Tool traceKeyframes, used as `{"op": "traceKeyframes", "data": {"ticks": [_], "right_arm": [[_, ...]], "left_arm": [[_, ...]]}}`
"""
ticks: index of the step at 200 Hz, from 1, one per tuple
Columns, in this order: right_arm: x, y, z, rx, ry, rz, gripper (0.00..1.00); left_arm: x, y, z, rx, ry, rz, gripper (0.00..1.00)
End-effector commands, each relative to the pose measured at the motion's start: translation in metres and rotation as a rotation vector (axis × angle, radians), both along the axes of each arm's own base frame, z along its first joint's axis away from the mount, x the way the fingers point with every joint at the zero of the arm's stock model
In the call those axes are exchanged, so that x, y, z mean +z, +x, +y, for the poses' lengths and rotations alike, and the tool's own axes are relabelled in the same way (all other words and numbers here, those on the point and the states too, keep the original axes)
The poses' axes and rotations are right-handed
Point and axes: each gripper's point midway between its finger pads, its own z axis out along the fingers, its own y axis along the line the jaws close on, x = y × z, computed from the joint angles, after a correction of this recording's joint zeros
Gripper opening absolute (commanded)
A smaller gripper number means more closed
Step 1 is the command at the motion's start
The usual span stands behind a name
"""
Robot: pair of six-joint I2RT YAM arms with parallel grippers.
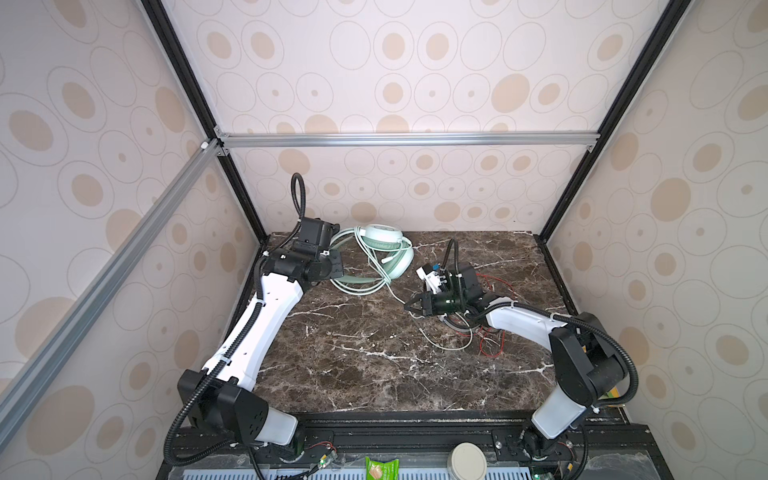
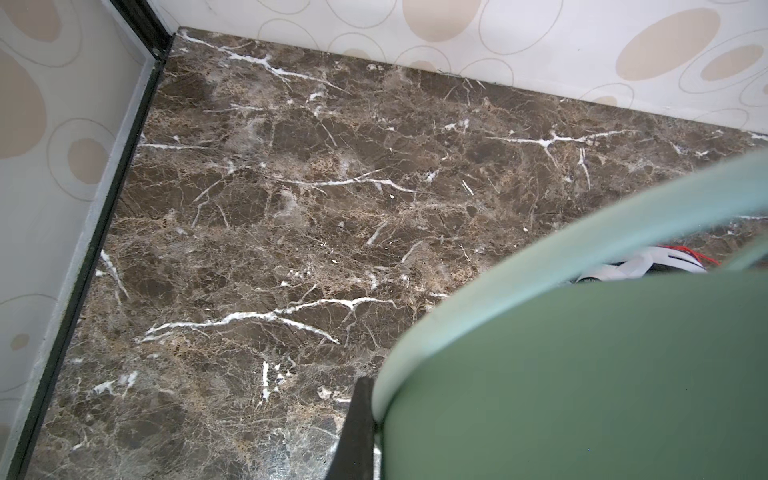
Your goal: Wrap the headphones
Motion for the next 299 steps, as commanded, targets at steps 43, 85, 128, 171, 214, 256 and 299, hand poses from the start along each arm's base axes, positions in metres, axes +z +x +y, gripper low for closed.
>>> {"op": "traceKeyframes", "data": {"ticks": [43,85,128,171,214,256,299], "right_arm": [[0.008,-0.013,-0.027,-0.033,-0.163,-0.121,0.52],[0.014,-0.027,-0.074,-0.138,-0.368,-0.184,0.55],[0.0,-0.031,-0.158,-0.437,-0.639,-0.189,0.56],[-0.041,-0.041,-0.186,-0.472,-0.651,-0.027,0.6],[-0.069,-0.033,-0.182,-0.427,-0.641,0.079,0.6],[-0.084,-0.009,-0.18,-0.443,-0.606,0.126,0.56],[-0.084,0.005,-0.173,-0.434,-0.583,0.131,0.47]], "left_arm": [[0.041,-0.005,0.004,0.026,-0.058,-0.116,0.0],[0.058,-0.009,0.014,0.053,-0.016,-0.152,0.0],[0.066,-0.008,0.013,0.043,-0.022,-0.169,0.0],[0.064,-0.005,0.011,0.036,-0.019,-0.167,0.0],[0.066,-0.006,0.01,0.029,-0.023,-0.17,0.0],[0.064,-0.006,0.011,0.029,-0.021,-0.169,0.0],[0.064,-0.007,0.011,0.028,-0.017,-0.169,0.0]]}}
